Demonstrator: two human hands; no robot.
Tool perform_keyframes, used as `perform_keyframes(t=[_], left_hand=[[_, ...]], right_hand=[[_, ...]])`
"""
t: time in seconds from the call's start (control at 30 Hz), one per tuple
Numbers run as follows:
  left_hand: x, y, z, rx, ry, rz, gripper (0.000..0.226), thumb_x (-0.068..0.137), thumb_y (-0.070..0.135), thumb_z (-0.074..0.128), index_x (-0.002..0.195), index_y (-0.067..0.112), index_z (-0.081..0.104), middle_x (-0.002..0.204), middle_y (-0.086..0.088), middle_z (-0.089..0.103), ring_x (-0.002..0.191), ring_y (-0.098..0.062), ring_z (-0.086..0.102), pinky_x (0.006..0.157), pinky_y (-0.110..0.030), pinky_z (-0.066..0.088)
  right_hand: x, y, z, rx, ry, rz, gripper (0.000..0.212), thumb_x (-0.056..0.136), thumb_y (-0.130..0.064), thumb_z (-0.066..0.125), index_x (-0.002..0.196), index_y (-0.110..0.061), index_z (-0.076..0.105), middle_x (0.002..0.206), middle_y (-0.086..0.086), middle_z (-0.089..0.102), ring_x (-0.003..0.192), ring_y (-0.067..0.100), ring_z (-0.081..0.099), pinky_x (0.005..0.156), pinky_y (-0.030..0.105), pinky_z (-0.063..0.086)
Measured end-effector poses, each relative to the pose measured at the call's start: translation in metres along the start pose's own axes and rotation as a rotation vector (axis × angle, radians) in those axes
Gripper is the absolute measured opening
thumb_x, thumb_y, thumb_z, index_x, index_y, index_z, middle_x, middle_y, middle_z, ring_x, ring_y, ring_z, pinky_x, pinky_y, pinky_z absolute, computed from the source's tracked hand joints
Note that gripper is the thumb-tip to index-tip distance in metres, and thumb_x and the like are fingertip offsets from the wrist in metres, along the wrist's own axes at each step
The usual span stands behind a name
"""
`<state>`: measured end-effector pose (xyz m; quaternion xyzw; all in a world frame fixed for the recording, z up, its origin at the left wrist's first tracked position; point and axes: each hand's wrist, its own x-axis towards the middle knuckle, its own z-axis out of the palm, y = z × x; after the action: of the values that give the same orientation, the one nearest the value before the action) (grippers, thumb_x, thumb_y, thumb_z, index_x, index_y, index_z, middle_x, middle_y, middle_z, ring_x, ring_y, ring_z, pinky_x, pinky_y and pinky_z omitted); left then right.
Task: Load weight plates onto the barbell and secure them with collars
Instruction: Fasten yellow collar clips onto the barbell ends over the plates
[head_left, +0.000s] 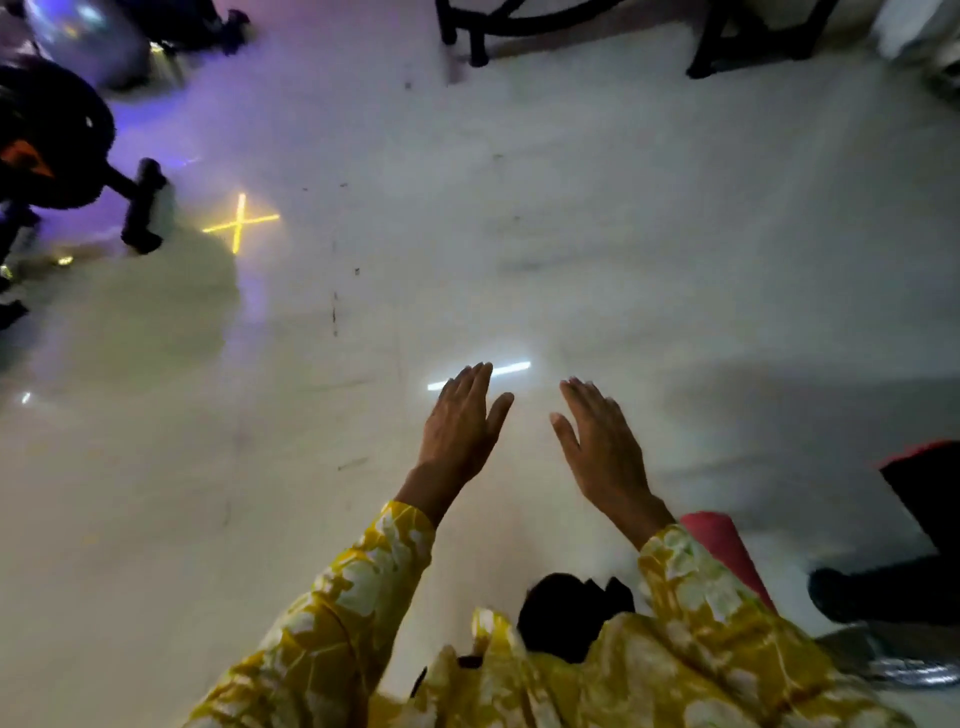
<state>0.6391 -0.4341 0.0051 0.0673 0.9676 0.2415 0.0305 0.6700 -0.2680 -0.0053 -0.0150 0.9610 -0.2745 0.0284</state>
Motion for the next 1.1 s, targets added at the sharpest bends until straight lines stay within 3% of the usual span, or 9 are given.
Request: perform_keyframes(t=[0.2, 0.37, 0.63, 0.9, 1.1], left_hand=[[0.168, 0.028, 0.017, 0.025, -0.116, 0.241, 0.053, 0.098, 0.039, 0.037, 0.142, 0.010, 0.032, 0.148, -0.010, 0.037, 0.138, -0.024, 0.027, 0.111, -0.034, 0.022], [0.300, 0.071, 0.023, 0.050, -0.193, 0.372, 0.053, 0.099, 0.039, 0.037, 0.143, 0.011, 0.031, 0.148, -0.009, 0.037, 0.138, -0.022, 0.026, 0.111, -0.030, 0.019], [0.503, 0.163, 0.050, 0.002, -0.180, 0.562, 0.056, 0.098, 0.040, 0.038, 0.144, 0.011, 0.028, 0.150, -0.008, 0.034, 0.140, -0.021, 0.025, 0.111, -0.030, 0.021], [0.705, 0.285, 0.099, -0.061, -0.244, 0.811, 0.055, 0.098, 0.038, 0.040, 0.143, 0.008, 0.031, 0.148, -0.011, 0.036, 0.138, -0.023, 0.027, 0.112, -0.031, 0.020], [0.845, 0.417, 0.145, -0.083, -0.337, 1.007, 0.054, 0.098, 0.036, 0.041, 0.143, 0.007, 0.031, 0.149, -0.011, 0.036, 0.139, -0.023, 0.027, 0.112, -0.030, 0.020]], right_hand=[[0.129, 0.050, -0.022, 0.009, 0.135, 0.193, 0.049, 0.098, -0.034, 0.032, 0.143, -0.014, 0.028, 0.153, 0.005, 0.027, 0.143, 0.017, 0.018, 0.116, 0.028, 0.008], [0.235, 0.091, -0.068, 0.051, 0.229, 0.324, 0.049, 0.099, -0.035, 0.031, 0.143, -0.015, 0.028, 0.153, 0.003, 0.026, 0.143, 0.015, 0.016, 0.116, 0.028, 0.008], [0.385, 0.169, -0.156, 0.040, 0.360, 0.439, 0.048, 0.098, -0.034, 0.033, 0.142, -0.016, 0.030, 0.152, 0.002, 0.028, 0.143, 0.015, 0.018, 0.115, 0.026, 0.010], [0.545, 0.277, -0.251, 0.010, 0.556, 0.625, 0.047, 0.098, -0.034, 0.034, 0.141, -0.016, 0.033, 0.152, 0.002, 0.030, 0.143, 0.016, 0.019, 0.116, 0.031, 0.014], [0.632, 0.366, -0.339, 0.010, 0.716, 0.799, 0.046, 0.098, -0.033, 0.036, 0.140, -0.015, 0.035, 0.151, 0.002, 0.031, 0.142, 0.016, 0.020, 0.116, 0.030, 0.012]])
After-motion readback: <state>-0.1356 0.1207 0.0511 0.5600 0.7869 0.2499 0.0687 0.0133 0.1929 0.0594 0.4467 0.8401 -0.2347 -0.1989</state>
